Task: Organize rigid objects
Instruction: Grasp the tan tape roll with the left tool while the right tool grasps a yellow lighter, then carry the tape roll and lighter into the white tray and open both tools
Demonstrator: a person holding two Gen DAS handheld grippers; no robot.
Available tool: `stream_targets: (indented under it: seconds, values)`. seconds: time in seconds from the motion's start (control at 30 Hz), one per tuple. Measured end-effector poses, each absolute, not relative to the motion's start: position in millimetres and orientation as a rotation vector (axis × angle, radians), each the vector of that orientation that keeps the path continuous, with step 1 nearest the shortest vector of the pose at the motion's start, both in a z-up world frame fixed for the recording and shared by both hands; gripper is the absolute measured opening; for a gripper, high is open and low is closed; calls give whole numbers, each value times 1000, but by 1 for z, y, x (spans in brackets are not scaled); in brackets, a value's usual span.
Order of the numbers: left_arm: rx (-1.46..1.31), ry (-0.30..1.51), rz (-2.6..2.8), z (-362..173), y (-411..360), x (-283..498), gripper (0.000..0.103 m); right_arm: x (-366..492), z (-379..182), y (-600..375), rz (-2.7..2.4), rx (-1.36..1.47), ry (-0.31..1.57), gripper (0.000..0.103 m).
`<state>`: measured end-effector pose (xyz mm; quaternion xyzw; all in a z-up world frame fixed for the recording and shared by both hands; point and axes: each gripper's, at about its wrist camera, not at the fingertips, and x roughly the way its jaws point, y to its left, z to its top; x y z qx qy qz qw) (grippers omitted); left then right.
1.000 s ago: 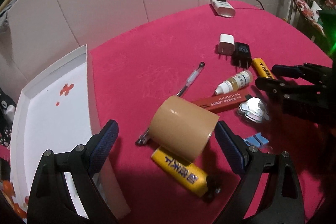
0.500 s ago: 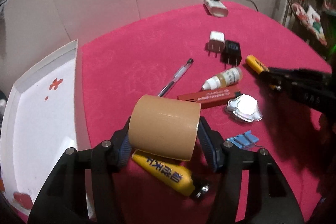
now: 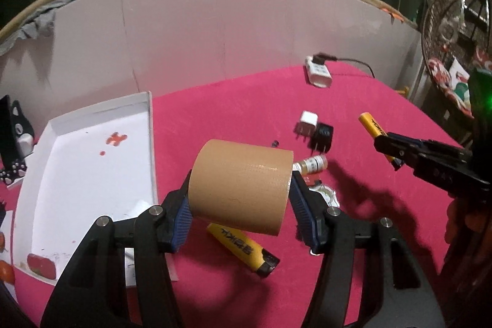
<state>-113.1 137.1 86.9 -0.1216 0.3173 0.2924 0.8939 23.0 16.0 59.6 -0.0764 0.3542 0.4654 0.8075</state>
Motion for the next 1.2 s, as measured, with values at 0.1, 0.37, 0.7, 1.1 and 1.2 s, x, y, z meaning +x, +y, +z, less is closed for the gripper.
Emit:
stream_targets:
  seconds: [0.1,0.37,0.7,1.1,1.2]
  values:
    - [-264,637,630,93,139,-121,58,17,67,18,1020,-162,739,23]
    - [-271,601,671,100,142,-136,58,4,77,25,1066,-175,709,23]
    - [-312,557,718,104,152,-159,58,-12,82,36,1111,-208,689,23]
    - [-368,500,812,109,175,-201,58,-48,107,72,1209,-276,605,23]
    - [-383,486,844,110,183,-215,58,-60,112,85,1243,-298,586,23]
